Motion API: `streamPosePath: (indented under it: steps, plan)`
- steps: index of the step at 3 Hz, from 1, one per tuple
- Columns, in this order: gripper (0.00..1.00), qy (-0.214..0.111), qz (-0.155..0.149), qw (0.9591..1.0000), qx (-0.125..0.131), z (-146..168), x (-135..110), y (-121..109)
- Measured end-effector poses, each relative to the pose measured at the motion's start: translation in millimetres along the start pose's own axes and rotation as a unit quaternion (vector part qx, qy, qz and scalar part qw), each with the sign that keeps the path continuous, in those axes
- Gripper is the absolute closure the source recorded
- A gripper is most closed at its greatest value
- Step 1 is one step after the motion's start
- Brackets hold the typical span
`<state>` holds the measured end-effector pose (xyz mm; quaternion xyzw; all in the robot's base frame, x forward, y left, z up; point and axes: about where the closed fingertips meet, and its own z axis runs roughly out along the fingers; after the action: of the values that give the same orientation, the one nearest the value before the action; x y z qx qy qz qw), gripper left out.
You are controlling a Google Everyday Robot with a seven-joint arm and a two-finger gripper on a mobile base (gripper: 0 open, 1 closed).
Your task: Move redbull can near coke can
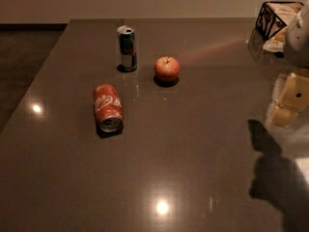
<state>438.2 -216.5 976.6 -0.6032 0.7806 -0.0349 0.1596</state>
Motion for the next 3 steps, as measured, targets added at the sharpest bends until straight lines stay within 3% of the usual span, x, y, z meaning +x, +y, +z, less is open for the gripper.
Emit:
streamPosePath:
  steps: [1,2,3]
  plan:
    - [0.0,0.0,0.0,1.0,0.0,0.0,0.0,0.0]
    - [0.0,-0.007,0.014,0.9999,-0.004,1.6,-8.4,-14.9]
    - [0.0,-0.032,0.037,0.9988,-0.005,12.5,-37.5,-46.3]
